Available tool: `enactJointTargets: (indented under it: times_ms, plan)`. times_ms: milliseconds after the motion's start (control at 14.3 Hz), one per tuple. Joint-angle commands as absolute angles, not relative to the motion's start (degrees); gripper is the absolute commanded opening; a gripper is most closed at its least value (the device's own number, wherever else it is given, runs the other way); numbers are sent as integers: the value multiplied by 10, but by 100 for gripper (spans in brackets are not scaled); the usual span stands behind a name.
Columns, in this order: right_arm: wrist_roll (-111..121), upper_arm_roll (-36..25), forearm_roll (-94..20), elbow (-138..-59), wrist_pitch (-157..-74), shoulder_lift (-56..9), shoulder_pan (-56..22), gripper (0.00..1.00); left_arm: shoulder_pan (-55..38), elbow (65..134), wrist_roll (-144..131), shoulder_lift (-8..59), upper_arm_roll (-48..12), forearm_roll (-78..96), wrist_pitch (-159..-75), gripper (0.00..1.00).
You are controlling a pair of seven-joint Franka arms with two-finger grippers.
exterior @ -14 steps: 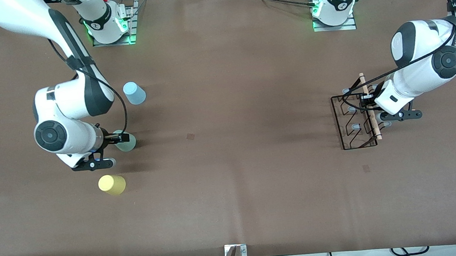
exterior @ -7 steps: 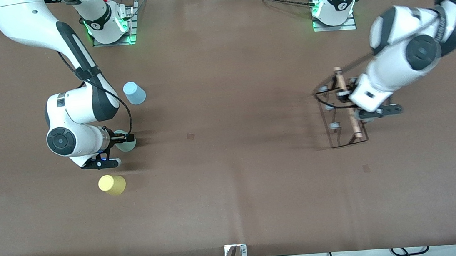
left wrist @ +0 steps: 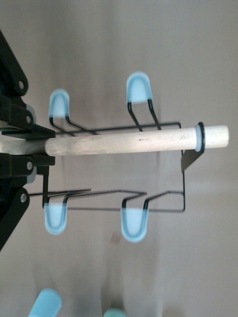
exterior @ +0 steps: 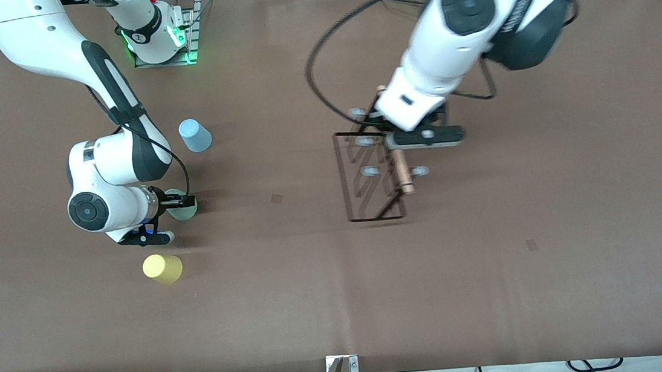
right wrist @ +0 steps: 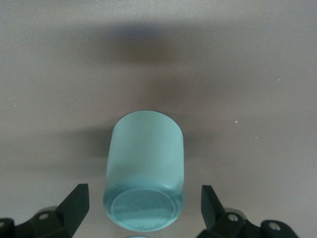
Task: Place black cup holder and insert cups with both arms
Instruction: 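Carry the rack with the left gripper while the right gripper grasps the teal cup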
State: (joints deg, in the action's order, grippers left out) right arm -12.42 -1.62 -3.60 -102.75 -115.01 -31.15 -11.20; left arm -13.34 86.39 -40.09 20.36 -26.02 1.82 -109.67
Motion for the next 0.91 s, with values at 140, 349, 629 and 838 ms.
enactJointTargets:
  times_ms: [140,349,629,838]
  plan:
    - [-128,-15,-44,-1027,-1148,-306,-110,38,-226,708,-492,345,-252,0,-1114,1]
    - [-113,-17,-43,-991,-1109,-286,-110,21,-255,708,-499,389,-248,-25,-1202,1]
    - [-120,-16,-46,-901,-995,-277,-111,20,-311,707,-503,435,-192,-32,-1282,1]
    - [-120,-15,-66,-897,-969,-264,-112,20,-334,707,-500,453,-163,-32,-1296,21]
